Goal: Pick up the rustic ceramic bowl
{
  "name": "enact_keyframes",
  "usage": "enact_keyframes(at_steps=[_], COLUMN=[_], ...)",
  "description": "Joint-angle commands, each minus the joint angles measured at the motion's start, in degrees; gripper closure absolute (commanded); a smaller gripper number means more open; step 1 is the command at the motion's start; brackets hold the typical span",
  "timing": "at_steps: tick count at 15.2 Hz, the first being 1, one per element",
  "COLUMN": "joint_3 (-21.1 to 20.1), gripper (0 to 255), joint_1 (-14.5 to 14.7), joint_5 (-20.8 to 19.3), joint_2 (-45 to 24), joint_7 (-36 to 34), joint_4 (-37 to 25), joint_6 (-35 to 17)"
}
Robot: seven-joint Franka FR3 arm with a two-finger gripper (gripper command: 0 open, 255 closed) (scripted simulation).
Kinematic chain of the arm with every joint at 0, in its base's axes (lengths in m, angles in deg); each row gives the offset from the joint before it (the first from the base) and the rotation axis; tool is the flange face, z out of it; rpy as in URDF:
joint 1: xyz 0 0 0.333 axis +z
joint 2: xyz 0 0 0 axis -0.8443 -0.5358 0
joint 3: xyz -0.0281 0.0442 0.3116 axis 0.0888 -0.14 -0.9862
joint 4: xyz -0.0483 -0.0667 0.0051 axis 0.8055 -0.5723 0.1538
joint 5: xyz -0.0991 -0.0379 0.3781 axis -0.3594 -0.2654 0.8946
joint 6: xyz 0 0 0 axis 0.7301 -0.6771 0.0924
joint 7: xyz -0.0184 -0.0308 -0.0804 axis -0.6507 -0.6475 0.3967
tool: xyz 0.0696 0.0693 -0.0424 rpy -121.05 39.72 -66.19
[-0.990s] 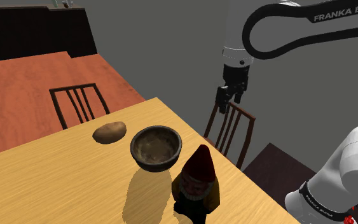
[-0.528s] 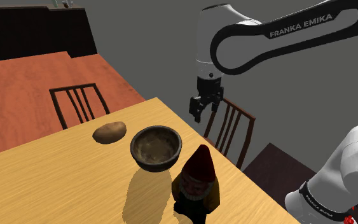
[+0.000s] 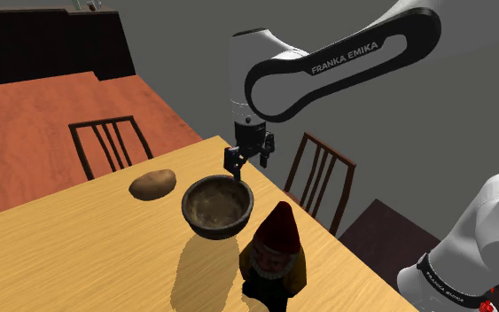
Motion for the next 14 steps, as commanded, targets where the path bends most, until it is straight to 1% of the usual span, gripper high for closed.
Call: enact_keyframes(at_steps=[1, 2, 9, 11, 12, 14], joint_3=[-0.75, -0.91, -0.75, -0.73, -0.73, -0.73], gripper=[0, 0, 0, 0, 255, 255], joint_1=[0.88, 1.28, 1.53, 1.55, 1.56, 1.56], joint_5=[-1.2, -1.7, -2.55, -2.63, -2.65, -2.68], joint_2=[-4.35, -6.01, -8.4, -8.61, -8.69, -8.76], joint_7=[-2.49, -3.35, -3.75, -3.79, -3.8, -3.81], joint_4=[-3.87, -5.37, -2.66, -2.47, -2.56, -2.61], joint_6=[-0.58, -0.77, -5.75, -6.15, -6.14, -6.16])
